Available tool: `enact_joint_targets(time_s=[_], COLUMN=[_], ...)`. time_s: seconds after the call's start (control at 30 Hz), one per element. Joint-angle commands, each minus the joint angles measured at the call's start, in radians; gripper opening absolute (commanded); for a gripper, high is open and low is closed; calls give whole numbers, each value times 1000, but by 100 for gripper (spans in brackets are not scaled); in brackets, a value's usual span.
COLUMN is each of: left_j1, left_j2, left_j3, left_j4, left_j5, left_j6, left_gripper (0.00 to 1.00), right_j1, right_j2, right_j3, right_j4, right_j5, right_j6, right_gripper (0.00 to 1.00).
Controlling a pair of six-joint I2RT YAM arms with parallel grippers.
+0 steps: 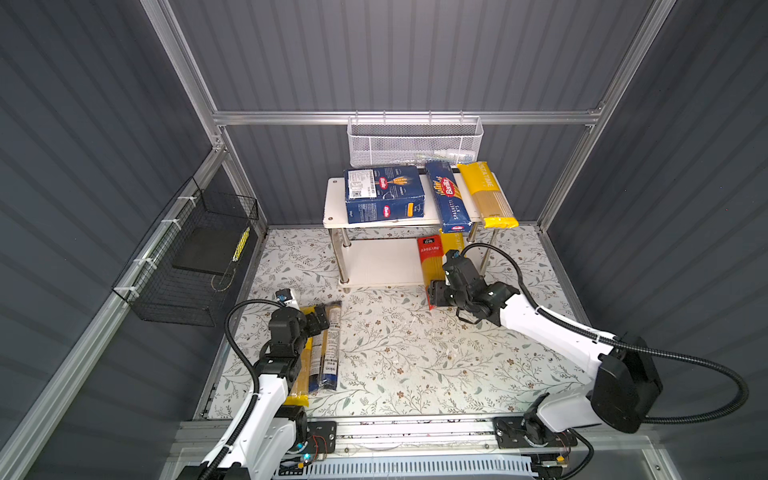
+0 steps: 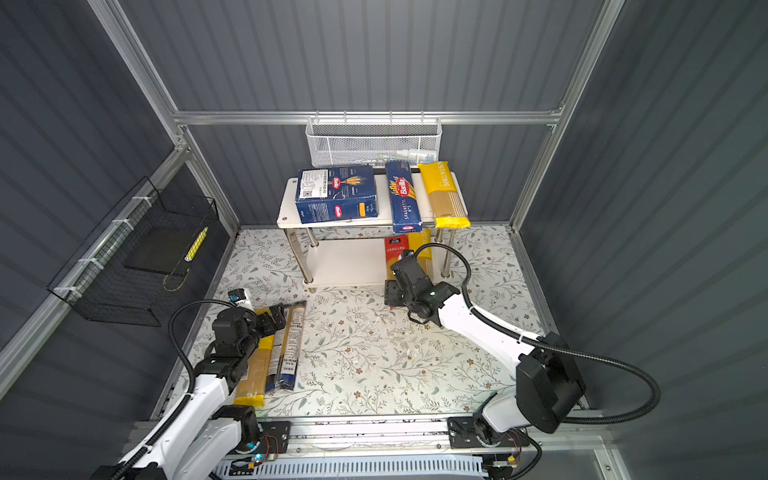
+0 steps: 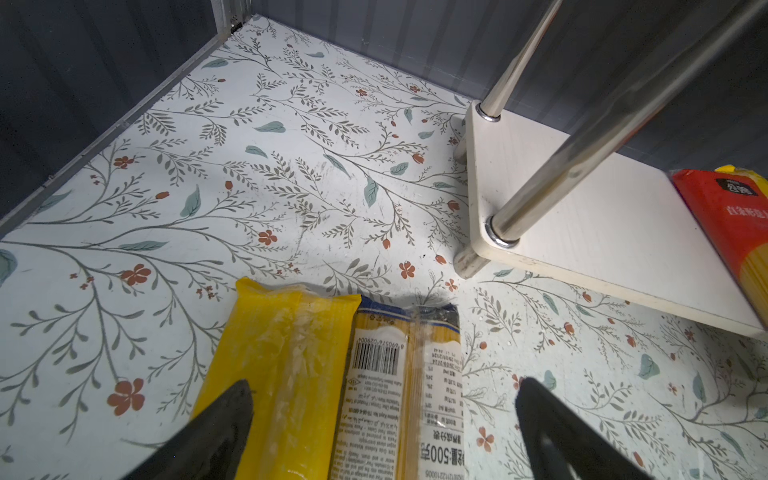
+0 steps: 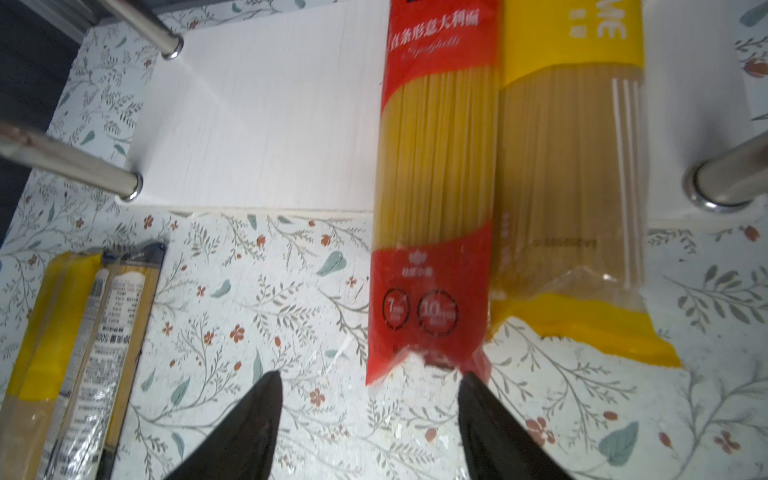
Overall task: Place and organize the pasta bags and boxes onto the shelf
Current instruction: 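Open the right gripper and withdraw it from the red bag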
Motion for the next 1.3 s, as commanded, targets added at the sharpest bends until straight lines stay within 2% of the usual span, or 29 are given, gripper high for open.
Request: enact_joint_targets(time_s=[0.0,0.2,0.4,0.93,1.27], left_j1=[6,6,6,6,6], left_j2=[-21,-31,-24,-36,-43], left_j3=[-8,-11,-8,-15,-18], left_j4=[5,6,8,9,9], left_j5=[9,11,15,17,19], left_j6=[17,18,20,22,22], left_gripper=[100,100,100,100,100], right_j1=[25,53,58,46,6], right_j2=[-64,-109,-75,70,95], right_j3=[-35,-113,-142,-96,-81], right_j4=[-68,-26,44,122,147], right_j5=[37,-41,-114,-177,-204], right_j6=[20,26,7,-35,-38], right_gripper=[70,72,74,77,78])
